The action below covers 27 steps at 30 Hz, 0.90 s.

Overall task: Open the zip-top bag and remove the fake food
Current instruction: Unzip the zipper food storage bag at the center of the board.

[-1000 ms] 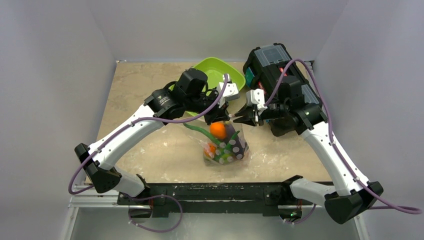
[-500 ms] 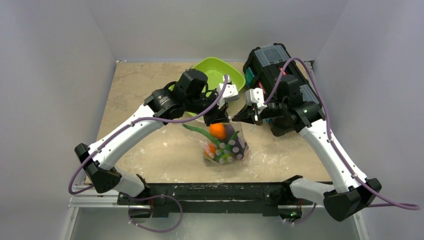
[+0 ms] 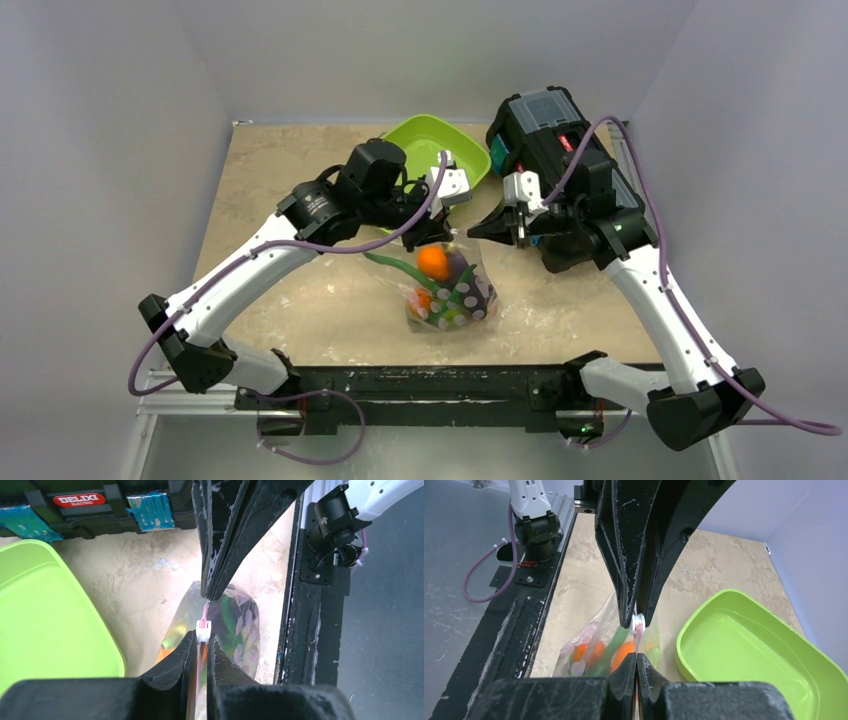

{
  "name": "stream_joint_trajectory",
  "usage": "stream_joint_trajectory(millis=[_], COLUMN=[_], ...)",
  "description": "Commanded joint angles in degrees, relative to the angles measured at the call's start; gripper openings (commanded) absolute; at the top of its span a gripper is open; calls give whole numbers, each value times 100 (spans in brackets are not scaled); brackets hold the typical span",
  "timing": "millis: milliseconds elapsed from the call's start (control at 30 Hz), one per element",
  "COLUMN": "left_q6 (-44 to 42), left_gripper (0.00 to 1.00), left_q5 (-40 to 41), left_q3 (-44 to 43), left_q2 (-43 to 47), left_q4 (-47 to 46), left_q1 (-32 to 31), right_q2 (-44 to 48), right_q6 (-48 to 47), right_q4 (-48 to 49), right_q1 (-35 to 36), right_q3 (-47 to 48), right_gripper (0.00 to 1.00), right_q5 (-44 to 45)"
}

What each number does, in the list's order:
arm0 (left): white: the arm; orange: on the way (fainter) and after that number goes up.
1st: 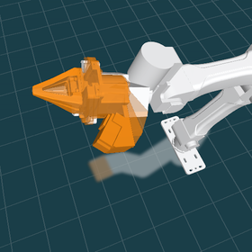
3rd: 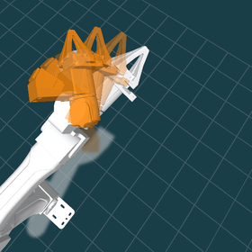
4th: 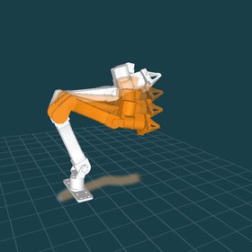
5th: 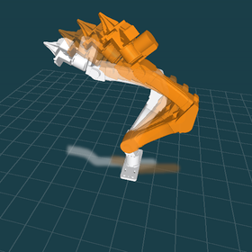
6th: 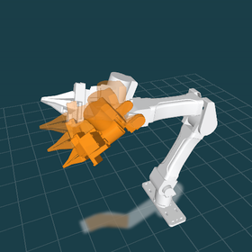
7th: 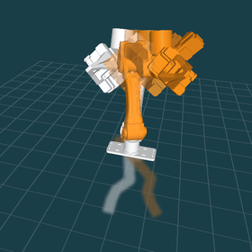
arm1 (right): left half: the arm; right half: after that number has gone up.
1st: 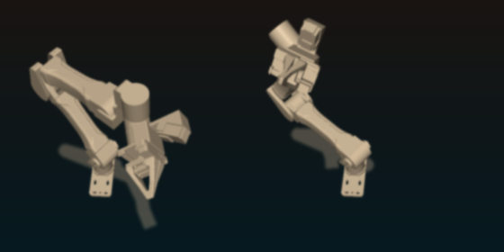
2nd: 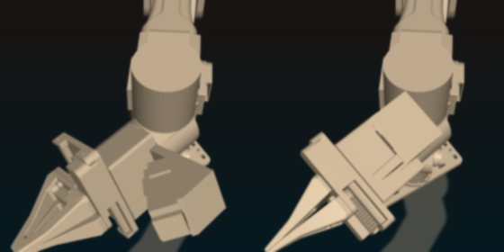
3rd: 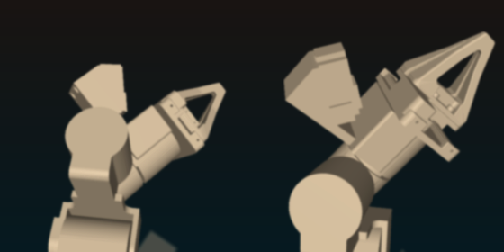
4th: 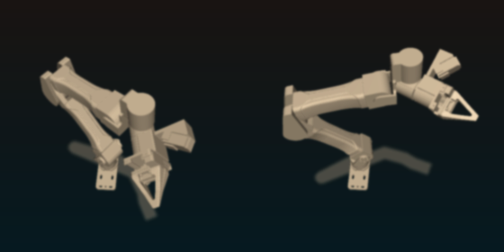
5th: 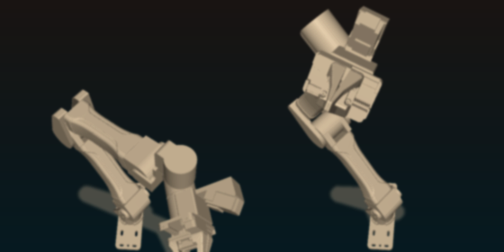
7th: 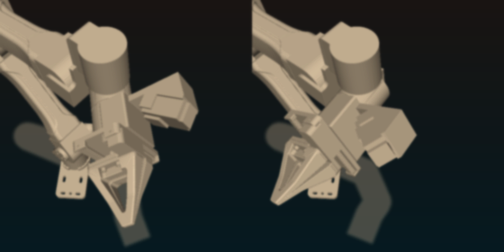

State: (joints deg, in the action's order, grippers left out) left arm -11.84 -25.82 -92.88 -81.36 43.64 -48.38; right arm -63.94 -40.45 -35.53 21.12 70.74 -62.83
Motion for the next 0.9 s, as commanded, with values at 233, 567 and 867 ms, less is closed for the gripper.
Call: stream_joint_trajectory(millis=[233,567,867], left_q6=[-144,23,28], left_gripper=[0,0,0], left_q5=[-60,-453,-426], left_q3=[213,-66,-37], left_q2=[322,42,-8], left_q4=[-24,-81,-80], left_q1=[110,110,110], right_q2=[82,-412,-298], right_q6=[99,-315,-396], right_q4=[97,-341,-445], right_q1=[-109,263,276], right_q3=[-18,403,435], right_gripper=[29,50,30], right_q5=[-271,-252,-328])
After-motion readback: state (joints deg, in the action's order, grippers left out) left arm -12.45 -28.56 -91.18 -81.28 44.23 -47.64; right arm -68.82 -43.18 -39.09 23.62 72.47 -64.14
